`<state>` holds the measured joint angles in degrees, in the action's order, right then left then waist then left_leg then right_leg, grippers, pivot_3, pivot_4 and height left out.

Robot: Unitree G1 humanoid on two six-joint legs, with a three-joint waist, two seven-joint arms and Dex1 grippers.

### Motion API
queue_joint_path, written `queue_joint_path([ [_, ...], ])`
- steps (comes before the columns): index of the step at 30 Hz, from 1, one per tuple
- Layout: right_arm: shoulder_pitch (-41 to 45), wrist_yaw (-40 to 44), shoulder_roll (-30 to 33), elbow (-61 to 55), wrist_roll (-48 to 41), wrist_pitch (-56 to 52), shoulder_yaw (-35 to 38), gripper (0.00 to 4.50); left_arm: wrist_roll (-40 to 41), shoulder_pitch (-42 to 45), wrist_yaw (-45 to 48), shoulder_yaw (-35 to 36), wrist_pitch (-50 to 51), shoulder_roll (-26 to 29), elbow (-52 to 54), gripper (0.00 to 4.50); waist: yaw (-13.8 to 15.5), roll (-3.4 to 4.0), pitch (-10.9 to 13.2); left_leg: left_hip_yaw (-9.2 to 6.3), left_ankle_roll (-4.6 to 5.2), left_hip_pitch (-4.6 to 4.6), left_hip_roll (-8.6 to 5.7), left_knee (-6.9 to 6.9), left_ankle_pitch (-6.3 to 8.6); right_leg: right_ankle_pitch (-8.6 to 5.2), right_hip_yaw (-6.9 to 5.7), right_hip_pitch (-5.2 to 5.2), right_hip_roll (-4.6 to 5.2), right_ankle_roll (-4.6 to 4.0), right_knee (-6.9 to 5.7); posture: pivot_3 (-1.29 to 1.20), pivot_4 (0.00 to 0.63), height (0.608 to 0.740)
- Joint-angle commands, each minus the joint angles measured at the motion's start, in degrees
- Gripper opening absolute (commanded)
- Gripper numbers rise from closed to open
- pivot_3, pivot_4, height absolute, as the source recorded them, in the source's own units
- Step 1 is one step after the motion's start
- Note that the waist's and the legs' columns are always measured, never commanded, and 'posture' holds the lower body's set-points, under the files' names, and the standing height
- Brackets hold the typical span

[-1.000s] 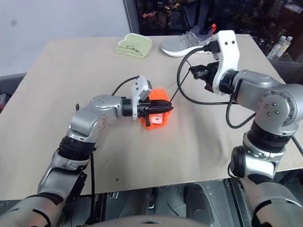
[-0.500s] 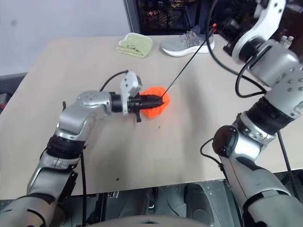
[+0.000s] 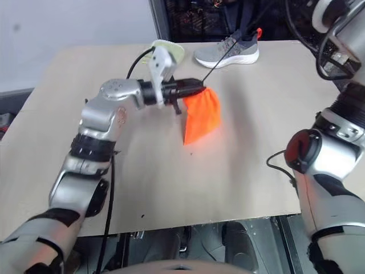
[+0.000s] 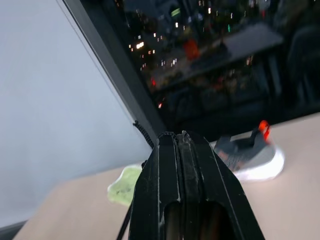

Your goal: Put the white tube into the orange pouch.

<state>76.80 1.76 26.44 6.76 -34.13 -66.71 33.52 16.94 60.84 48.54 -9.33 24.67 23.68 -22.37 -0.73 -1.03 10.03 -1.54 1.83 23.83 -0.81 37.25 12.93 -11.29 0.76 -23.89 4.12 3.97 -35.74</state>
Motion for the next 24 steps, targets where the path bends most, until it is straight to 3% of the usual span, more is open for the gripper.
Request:
queue_joint_path([
  [1,2.2,0.8,5.9,-1.3,0.8,7.4,1.7,0.0,-5.5,7.1,-3.5,2.0,-8.0,0.2,-16.6,0.26,-0.1,-0.01,0.0,0.02,0.01,0.0,-0.02,0.02,0.0,0.0,0.02,0.0,0.0,0.0,-0.02,0.0,0.15,0.74],
  [4,0.9,0.3,7.0,-3.2,-0.4,6.1,2.1,0.0,-7.8,13.4,-3.0,1.7,-15.3,0.1,-25.1,0.26,-0.4,-0.01,0.0,0.08,0.0,0.05,0.02,-0.07,0.0,0.01,0.09,-0.11,-0.02,0.0,-0.05,0.0,0.15,0.74],
  [8,-6.9,-1.8,6.6,-12.5,-2.6,0.7,3.3,0.0,-12.5,14.0,-1.4,-1.4,-25.0,-0.8,-28.0,0.26,-0.2,0.0,0.0,0.14,0.01,0.14,0.04,-0.42,0.0,-0.01,0.16,-0.27,-0.01,0.0,0.04,0.0,0.15,0.74],
  [11,-17.1,-3.8,4.0,-23.4,-6.1,-5.7,5.8,0.0,-14.3,8.4,1.8,-4.2,-27.1,-2.5,-23.1,0.26,0.0,0.02,0.0,0.16,0.0,0.9,0.0,-0.25,-0.01,-0.01,0.17,-0.91,0.05,0.01,-0.01,0.0,0.15,0.74],
  [14,-30.8,-3.8,2.5,-33.9,-7.5,-10.3,5.2,0.0,-18.1,-1.3,4.3,-9.7,-29.7,-3.3,-14.4,0.26,0.3,0.02,-0.1,0.12,-0.04,1.06,0.0,-0.11,-0.02,-0.01,0.1,-0.97,0.09,0.01,-0.03,0.0,0.15,0.74],
  [18,-54.9,1.8,5.2,-43.2,-1.5,-1.2,-3.4,0.0,-23.4,-11.7,1.4,-15.0,-31.6,-6.7,-6.8,0.26,0.7,0.01,0.0,0.07,0.32,1.1,-0.11,0.13,0.18,-0.03,0.11,-0.84,0.23,0.08,-0.05,0.0,0.15,0.74],
  [21,-61.4,5.0,5.0,-44.5,-2.0,1.7,-4.6,0.0,-24.8,-13.5,2.2,-16.4,-35.1,-7.6,-5.1,0.26,0.4,0.02,0.0,0.09,0.41,0.96,-0.26,0.28,0.23,0.03,0.33,-0.82,0.29,0.24,-0.08,0.0,0.15,0.74],
  [22,-63.5,5.9,5.8,-44.8,-0.4,3.9,-5.5,0.0,-22.8,-14.0,3.7,-15.5,-31.4,-8.2,-3.7,0.26,0.2,0.04,0.0,0.12,0.42,0.83,-0.29,0.33,0.22,0.07,0.45,-0.8,0.3,0.31,-0.07,0.0,0.15,0.74],
  [23,-65.0,6.4,6.5,-45.0,1.0,5.6,-6.3,0.57,-21.3,-14.4,4.7,-14.7,-28.5,-8.6,-2.6,1.28,0.1,0.02,0.0,0.12,0.52,0.69,-0.27,0.35,0.15,0.09,0.5,-0.67,0.29,0.34,-0.07,0.0,0.15,0.74],
  [24,-67.5,8.0,7.2,-45.5,1.6,7.1,-7.2,0.96,-19.4,-15.7,6.8,-13.8,-25.9,-7.9,0.2,1.71,0.1,0.02,0.0,0.06,0.55,0.36,-0.24,0.37,0.13,0.07,0.46,-0.31,0.25,0.34,-0.05,0.0,0.15,0.74],
])
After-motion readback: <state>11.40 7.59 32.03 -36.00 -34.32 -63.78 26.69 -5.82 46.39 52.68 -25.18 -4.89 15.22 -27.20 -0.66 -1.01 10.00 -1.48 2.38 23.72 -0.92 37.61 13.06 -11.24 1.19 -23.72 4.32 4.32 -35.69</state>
